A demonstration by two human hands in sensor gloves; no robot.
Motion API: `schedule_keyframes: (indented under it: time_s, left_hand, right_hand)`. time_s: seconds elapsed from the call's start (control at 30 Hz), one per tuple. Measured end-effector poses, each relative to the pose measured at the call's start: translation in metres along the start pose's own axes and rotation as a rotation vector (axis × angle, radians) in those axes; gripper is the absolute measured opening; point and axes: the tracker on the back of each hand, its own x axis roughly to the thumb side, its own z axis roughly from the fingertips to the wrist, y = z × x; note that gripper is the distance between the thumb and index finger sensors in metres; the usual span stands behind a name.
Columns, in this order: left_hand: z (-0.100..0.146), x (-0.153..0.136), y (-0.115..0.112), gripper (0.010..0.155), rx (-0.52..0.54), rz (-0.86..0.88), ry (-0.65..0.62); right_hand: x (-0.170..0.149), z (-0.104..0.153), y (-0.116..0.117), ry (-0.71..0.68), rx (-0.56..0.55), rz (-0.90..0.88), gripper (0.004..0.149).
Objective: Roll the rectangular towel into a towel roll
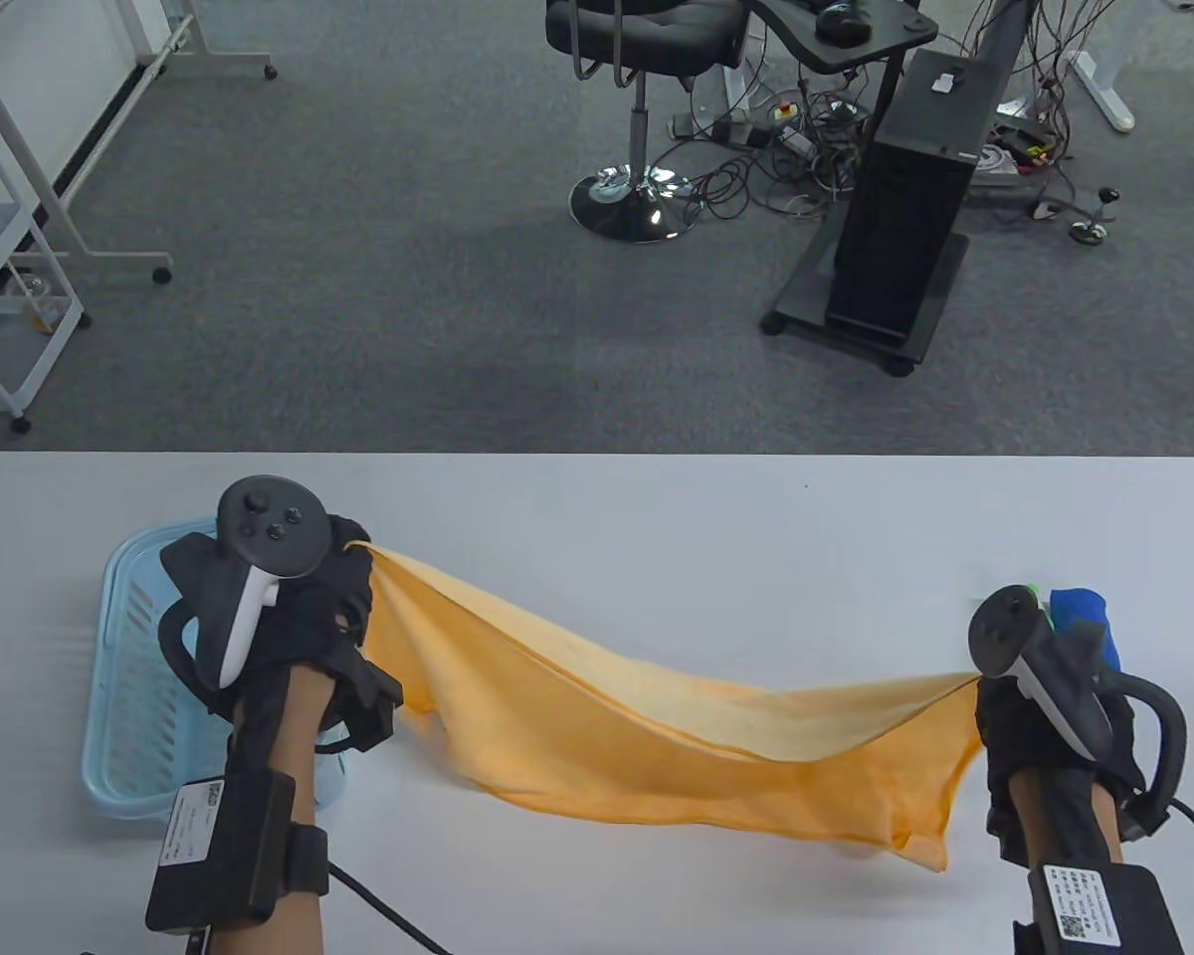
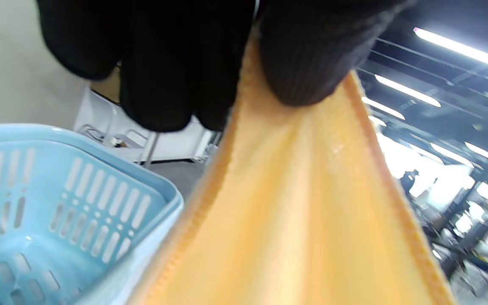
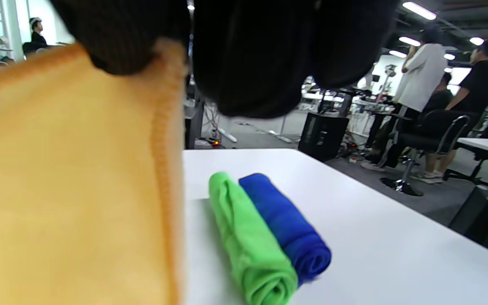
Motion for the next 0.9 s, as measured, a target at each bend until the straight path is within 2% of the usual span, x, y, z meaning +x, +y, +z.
schedule_keyframes:
  time_s: [0.1, 0.2, 0.3, 0.33, 0.4, 0.57, 0.63, 0.7, 0.73, 0.83, 0.9]
  left_hand:
    - [-0.011, -0.018, 0.011, 0.039, 0.040, 0.055, 0.076]
    - [-0.020, -0.026, 0.012, 0.039, -0.009, 0.050, 0.066]
    - [-0.029, -0.025, 0.005, 0.039, -0.050, 0.073, 0.040]
    - [-0.030, -0.025, 0.003, 0.039, -0.060, 0.093, 0.040]
    - [-0.038, -0.020, -0.006, 0.040, -0.101, 0.238, 0.051]
    - [-0.052, -0.010, -0.026, 0.042, -0.174, 0.560, 0.060]
    - [-0.059, -0.008, -0.036, 0.044, -0.222, 0.736, 0.010]
    - [-0.062, -0.006, -0.041, 0.044, -0.221, 0.859, -0.033]
    - [-0.062, -0.003, -0.041, 0.044, -0.226, 0.905, -0.077]
    - [-0.062, 0.004, -0.029, 0.043, -0.222, 1.079, -0.228]
    - [-0.060, 0.002, -0.019, 0.043, -0.179, 1.254, -0.264]
  right_hand:
    - [-0.016, -0.009, -0.004, 0.077, 0.001, -0.042, 0.044]
    - [-0.032, -0.017, -0.003, 0.182, 0.154, -0.090, 0.044]
    - [-0.031, -0.024, 0.001, 0.198, 0.210, -0.330, 0.044]
    - [-0.031, -0.025, 0.002, 0.195, 0.216, -0.357, 0.044]
    - [-0.021, -0.031, 0.003, 0.179, 0.223, -0.529, 0.045]
    - [0.000, -0.040, 0.003, 0.111, 0.304, -0.796, 0.045]
    - [0.005, -0.043, -0.001, 0.096, 0.244, -0.898, 0.045]
    - [0.006, -0.045, -0.009, 0.048, 0.173, -1.036, 0.045]
    - [0.005, -0.044, -0.016, 0.087, 0.111, -1.106, 0.044]
    - [-0.004, -0.042, -0.040, 0.105, -0.051, -1.226, 0.044]
    - [-0.015, -0.036, -0.058, 0.122, -0.139, -1.268, 0.044]
